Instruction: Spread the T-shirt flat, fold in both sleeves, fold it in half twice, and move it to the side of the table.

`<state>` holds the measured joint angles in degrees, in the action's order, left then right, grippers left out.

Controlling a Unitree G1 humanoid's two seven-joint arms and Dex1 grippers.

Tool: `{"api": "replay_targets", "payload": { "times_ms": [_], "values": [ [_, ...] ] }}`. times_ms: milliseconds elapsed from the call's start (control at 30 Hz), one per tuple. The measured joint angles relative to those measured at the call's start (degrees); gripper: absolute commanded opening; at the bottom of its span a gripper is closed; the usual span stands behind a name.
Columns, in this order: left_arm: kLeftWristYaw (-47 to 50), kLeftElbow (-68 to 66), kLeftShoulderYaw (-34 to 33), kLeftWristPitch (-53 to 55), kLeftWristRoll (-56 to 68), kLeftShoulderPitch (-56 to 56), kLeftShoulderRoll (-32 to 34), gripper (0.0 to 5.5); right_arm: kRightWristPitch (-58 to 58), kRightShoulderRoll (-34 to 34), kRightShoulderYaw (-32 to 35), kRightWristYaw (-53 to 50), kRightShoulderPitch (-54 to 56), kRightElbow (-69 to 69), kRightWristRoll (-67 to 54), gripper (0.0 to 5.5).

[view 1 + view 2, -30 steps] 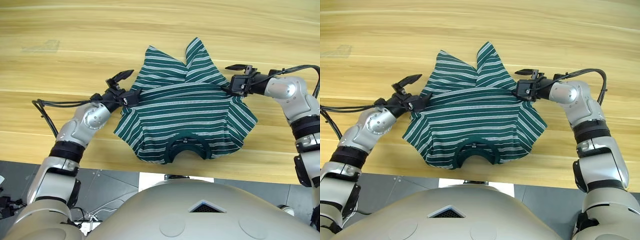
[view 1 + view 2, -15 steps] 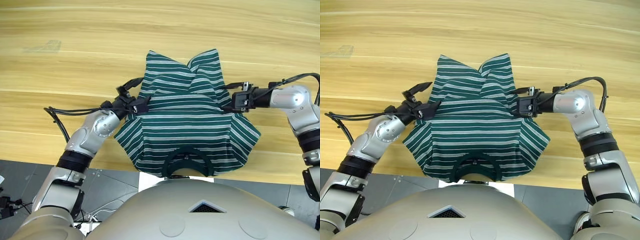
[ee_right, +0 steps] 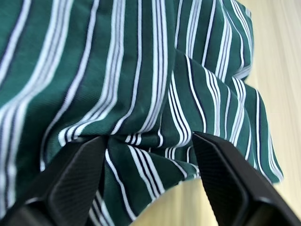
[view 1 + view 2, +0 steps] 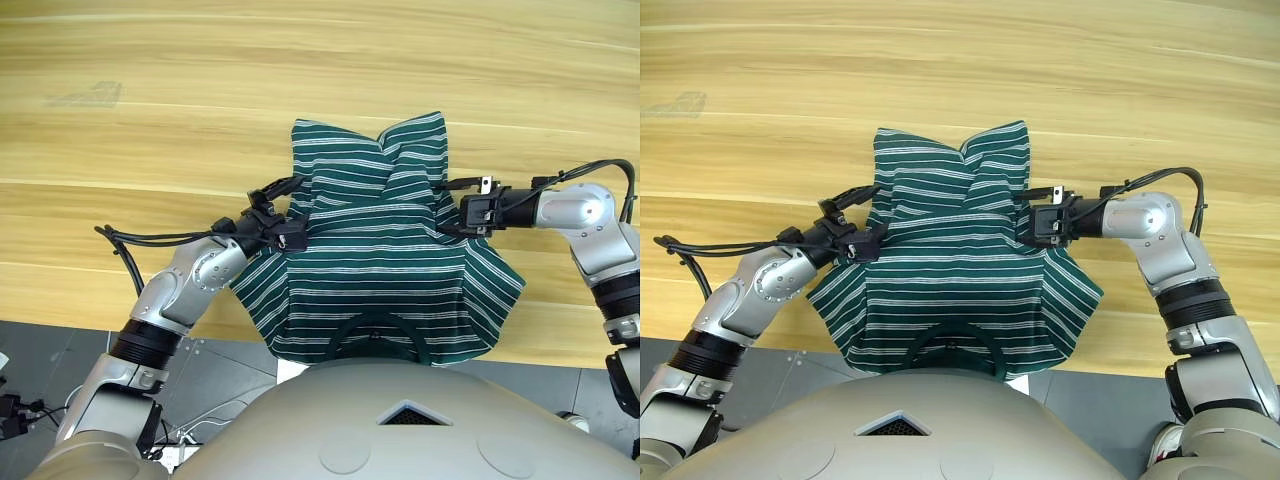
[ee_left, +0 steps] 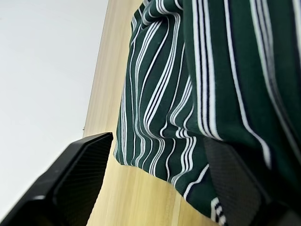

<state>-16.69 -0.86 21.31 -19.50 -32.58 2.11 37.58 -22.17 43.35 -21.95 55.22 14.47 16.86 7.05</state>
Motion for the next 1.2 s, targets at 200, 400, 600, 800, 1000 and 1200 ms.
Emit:
{"api": "replay_targets", "payload": {
  "times_ms": [200,400,600,800,1000,1200],
  "values": [
    [-1.98,0.97,-4.68,1.08,0.92,1.10,3.87,3.56,1.12,3.75,3.67,3.65,-0.11,1.50,-1.81,3.30],
    [-9.42,6.25,-11.72,2.63,15.93,-2.96,4.39,3.56,6.40,-0.27,7.77,11.16,1.26,-0.77,-15.40,3.30],
    [-12.09,-9.95,-11.66,5.22,23.43,-23.14,-4.78,3.56,-0.49,-15.39,7.77,-13.15,20.21,21.80,-2.55,3.30],
    [-6.66,-35.97,-4.67,0.58,13.39,-36.82,-10.47,3.56,-3.01,-21.63,1.42,-31.93,32.22,46.42,12.51,3.30],
    [-1.78,-52.34,1.17,-4.20,5.65,-41.11,-12.91,3.56,-0.85,-22.93,-2.48,-37.15,35.11,56.44,19.45,3.30],
    [1.57,-57.46,3.89,-8.00,3.44,-41.43,-15.82,3.56,0.13,-23.57,-4.58,-39.52,35.44,57.91,22.06,3.30]
  ]
}}
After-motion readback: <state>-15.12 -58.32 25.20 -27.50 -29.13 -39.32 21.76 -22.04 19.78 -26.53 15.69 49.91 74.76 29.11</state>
